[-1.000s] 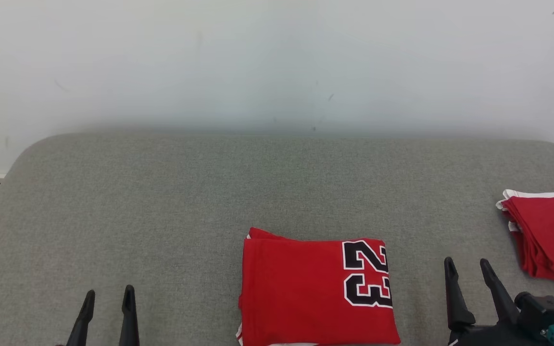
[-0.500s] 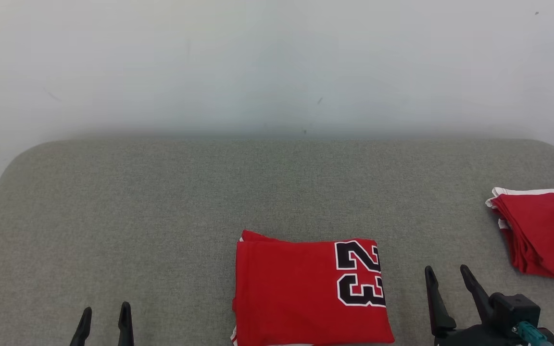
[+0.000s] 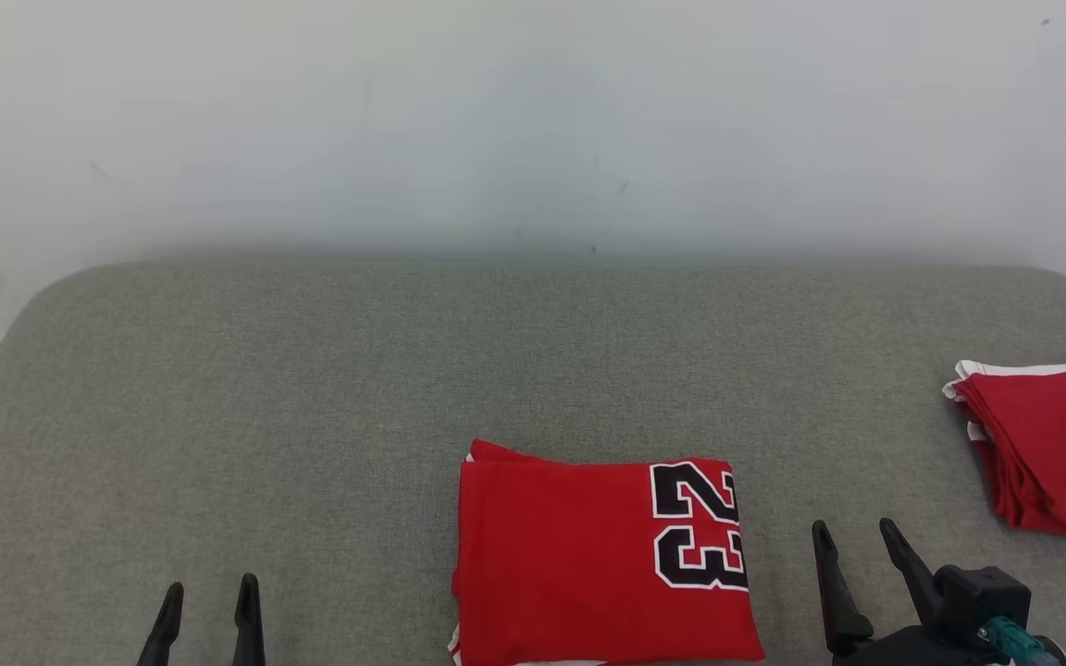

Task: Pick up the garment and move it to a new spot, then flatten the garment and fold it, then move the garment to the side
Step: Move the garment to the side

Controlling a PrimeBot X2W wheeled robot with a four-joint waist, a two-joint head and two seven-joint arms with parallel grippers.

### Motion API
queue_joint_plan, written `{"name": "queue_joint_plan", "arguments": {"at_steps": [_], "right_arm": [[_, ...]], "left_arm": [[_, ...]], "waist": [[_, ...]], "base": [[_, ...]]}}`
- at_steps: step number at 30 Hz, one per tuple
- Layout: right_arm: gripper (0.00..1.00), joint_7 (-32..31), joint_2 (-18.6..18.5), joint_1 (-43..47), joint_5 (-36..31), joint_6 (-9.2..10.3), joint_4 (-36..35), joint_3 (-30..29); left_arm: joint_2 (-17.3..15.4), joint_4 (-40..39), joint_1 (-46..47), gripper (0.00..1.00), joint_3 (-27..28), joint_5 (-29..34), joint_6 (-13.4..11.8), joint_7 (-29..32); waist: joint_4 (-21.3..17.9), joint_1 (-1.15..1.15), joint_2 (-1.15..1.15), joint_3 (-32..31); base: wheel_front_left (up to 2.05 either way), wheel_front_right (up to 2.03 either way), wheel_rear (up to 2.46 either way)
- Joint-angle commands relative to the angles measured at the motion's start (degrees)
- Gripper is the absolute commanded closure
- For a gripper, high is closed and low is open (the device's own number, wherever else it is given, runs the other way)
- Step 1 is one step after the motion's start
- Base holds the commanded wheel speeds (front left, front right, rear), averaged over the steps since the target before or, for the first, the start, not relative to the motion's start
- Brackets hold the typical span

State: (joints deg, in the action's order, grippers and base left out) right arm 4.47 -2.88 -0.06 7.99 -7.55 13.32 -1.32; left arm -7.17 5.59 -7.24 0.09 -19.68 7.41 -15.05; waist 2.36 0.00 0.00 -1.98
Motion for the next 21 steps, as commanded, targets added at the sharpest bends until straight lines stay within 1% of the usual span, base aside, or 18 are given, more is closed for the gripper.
{"name": "queue_joint_plan", "arguments": {"at_steps": [1,4,7,9,11,14,16,18,19,21], "right_arm": [[0.0,-0.2,-0.01,-0.46,0.39,0.12,-0.27,-0.06],[0.0,-0.91,-0.01,-0.71,0.58,0.12,-0.35,0.06],[0.0,-4.9,-0.02,-1.32,1.94,0.12,0.02,0.36],[0.0,-10.33,0.02,-2.13,2.83,0.12,0.33,1.14],[0.0,-17.52,-0.01,-3.32,3.73,0.12,0.74,1.28],[0.0,-27.56,-0.03,-5.78,5.69,0.12,0.27,0.81],[0.0,-33.15,0.01,-7.11,5.98,0.12,0.61,0.44],[0.0,-37.94,-0.04,-8.5,5.26,0.12,1.87,-0.27],[0.0,-37.94,-0.04,-8.5,5.26,0.12,1.87,-0.27],[0.0,-41.65,-0.03,-9.94,4.77,0.11,3.49,-0.68]], "left_arm": [[-0.06,-0.01,0.26,0.0,-0.19,0.49,0.03,-0.19],[-0.26,0.1,0.35,0.0,-0.45,0.38,0.04,-0.19],[-0.3,-0.18,0.38,0.0,-0.45,0.12,0.05,-0.19],[-0.24,-0.26,0.34,0.0,-0.52,0.19,0.05,-0.19],[-0.11,-0.3,0.31,0.0,-0.61,0.37,0.05,-0.2],[0.12,-0.43,0.36,0.0,-0.67,0.4,0.05,-0.2],[0.29,-0.47,0.42,0.0,-0.99,0.39,0.05,-0.19],[0.3,-0.47,0.64,0.0,-1.41,0.42,0.05,-0.19],[0.3,-0.47,0.64,0.0,-1.41,0.42,0.05,-0.19],[0.21,-0.52,0.86,0.0,-2.07,0.4,0.05,-0.19]], "waist": [[0.22,0.0,0.0,0.04],[0.6,0.0,0.0,0.01],[0.82,0.0,0.0,0.02],[0.9,0.0,0.0,0.05],[1.03,0.0,0.0,0.08],[1.52,0.0,0.0,0.13],[2.09,0.0,0.0,0.17],[2.85,0.0,0.0,0.26],[2.85,0.0,0.0,0.26],[3.74,0.0,0.0,0.38]], "base": [[0.0,0.0,0.0],[0.0,0.0,0.0],[0.0,0.0,0.0],[0.0,0.0,0.0],[0.0,0.0,0.0],[0.0,0.0,0.0],[0.0,0.0,0.0],[0.0,0.0,0.0],[0.0,0.0,0.0],[0.0,0.0,0.0]]}}
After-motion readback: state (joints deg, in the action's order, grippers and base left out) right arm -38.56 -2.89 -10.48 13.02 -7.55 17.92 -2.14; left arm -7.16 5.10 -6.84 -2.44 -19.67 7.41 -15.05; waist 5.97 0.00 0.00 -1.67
